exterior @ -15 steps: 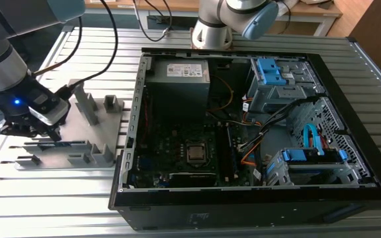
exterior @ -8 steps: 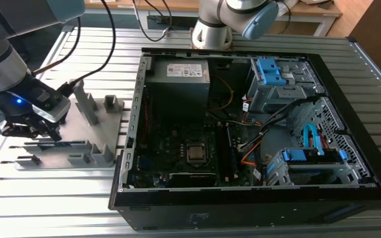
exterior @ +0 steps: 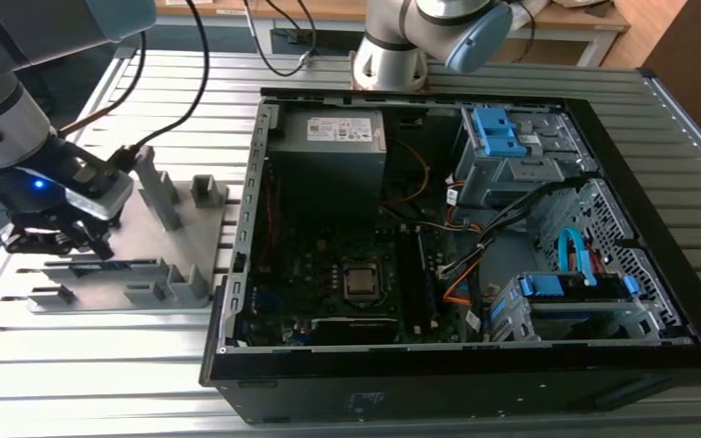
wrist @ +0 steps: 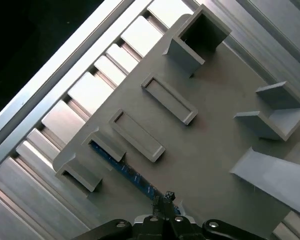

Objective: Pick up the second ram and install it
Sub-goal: 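Pick up the second ram and move it above second insertion slot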

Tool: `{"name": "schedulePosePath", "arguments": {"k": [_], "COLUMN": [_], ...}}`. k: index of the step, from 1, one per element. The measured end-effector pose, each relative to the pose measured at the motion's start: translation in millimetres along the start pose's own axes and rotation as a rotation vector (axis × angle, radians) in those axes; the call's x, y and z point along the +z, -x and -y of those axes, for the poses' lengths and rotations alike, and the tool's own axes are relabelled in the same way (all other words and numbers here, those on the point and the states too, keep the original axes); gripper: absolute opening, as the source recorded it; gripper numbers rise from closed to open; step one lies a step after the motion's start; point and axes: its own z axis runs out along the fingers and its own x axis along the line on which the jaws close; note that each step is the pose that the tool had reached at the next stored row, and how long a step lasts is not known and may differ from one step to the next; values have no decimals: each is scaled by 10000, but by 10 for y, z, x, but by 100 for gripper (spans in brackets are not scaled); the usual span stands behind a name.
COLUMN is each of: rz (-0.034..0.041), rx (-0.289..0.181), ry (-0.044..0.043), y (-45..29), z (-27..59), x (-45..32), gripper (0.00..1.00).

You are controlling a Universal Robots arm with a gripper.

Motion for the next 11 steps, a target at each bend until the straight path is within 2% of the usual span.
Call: {"name": "schedulePosePath", "arguments": {"k": [11], "rz": [32], "rx": [-1143], "ry": [35], "y": [0], "z": [0], "x": [0], "gripper": [10]}}
